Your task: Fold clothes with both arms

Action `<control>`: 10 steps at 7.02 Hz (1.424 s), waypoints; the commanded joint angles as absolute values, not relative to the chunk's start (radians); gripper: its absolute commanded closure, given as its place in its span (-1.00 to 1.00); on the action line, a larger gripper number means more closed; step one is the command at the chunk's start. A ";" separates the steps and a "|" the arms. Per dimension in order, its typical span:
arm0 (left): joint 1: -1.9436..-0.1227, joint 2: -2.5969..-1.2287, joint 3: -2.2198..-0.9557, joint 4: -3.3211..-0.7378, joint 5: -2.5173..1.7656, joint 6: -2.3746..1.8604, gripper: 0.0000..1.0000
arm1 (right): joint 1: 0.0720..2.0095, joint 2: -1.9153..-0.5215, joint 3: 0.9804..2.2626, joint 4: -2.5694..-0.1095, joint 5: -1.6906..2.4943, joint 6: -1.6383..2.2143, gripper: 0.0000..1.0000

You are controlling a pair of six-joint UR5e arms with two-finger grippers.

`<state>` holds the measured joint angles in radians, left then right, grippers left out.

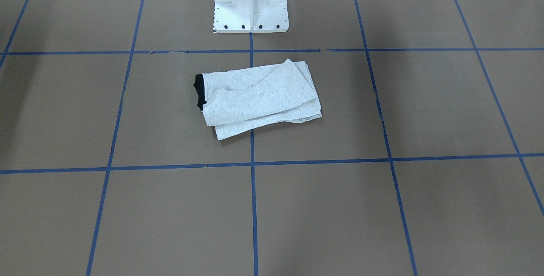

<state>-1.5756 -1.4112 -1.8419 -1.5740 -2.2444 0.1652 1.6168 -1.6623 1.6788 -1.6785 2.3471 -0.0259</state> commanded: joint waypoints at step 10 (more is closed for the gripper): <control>-1.575 -1.427 -1.818 -1.589 -2.303 -0.117 -0.98 | 1.617 -1.651 1.671 -1.651 2.349 -0.015 -1.00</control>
